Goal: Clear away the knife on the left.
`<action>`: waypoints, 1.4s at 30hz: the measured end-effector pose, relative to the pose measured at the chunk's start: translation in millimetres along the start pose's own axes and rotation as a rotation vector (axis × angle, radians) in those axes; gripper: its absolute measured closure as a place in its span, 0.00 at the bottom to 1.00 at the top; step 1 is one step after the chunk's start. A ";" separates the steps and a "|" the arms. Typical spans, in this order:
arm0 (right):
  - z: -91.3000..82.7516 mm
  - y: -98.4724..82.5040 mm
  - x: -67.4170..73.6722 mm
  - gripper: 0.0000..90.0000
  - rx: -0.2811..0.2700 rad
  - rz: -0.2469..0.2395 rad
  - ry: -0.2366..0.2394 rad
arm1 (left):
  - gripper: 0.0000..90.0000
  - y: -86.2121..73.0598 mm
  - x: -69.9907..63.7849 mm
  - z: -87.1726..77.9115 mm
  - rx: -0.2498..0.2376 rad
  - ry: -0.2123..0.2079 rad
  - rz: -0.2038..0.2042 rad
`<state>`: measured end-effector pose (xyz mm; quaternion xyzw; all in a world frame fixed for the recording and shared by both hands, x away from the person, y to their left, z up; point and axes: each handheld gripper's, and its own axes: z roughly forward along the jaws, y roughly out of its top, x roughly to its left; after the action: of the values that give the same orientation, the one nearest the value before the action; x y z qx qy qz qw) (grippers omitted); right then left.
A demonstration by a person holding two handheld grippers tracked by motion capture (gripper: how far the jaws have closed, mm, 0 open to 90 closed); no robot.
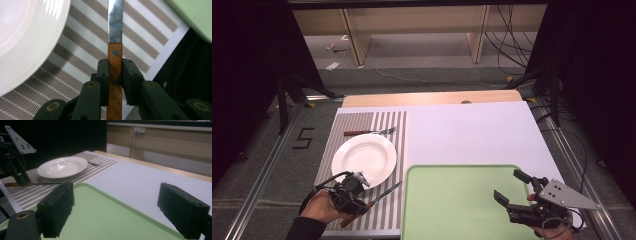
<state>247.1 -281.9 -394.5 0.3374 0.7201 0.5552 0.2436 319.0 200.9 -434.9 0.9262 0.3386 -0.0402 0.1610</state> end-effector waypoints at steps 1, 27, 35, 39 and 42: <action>0.0 0.0 0.0 0.17 -0.001 0.000 0.000 | 0.85 0.4 -0.8 -0.5 -0.011 -0.009 -0.004; -0.2 0.1 0.0 0.17 0.003 -0.001 -0.001 | 0.85 39.0 -40.8 -2.3 -0.222 -0.105 -0.011; -0.1 -0.1 0.0 0.17 0.000 0.001 -0.001 | 0.85 56.5 -56.6 8.4 -0.203 -0.126 0.003; -0.2 0.0 0.0 0.17 0.002 0.000 -0.001 | 0.85 63.9 -62.1 12.3 -0.202 -0.137 0.011; -0.2 0.0 0.1 0.17 0.002 0.000 -0.001 | 0.85 70.7 -66.8 17.9 -0.186 -0.152 0.028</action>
<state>246.8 -282.0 -394.5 0.3380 0.7206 0.5543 0.2435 313.5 103.2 -420.4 0.9061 0.3149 -0.0762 0.2720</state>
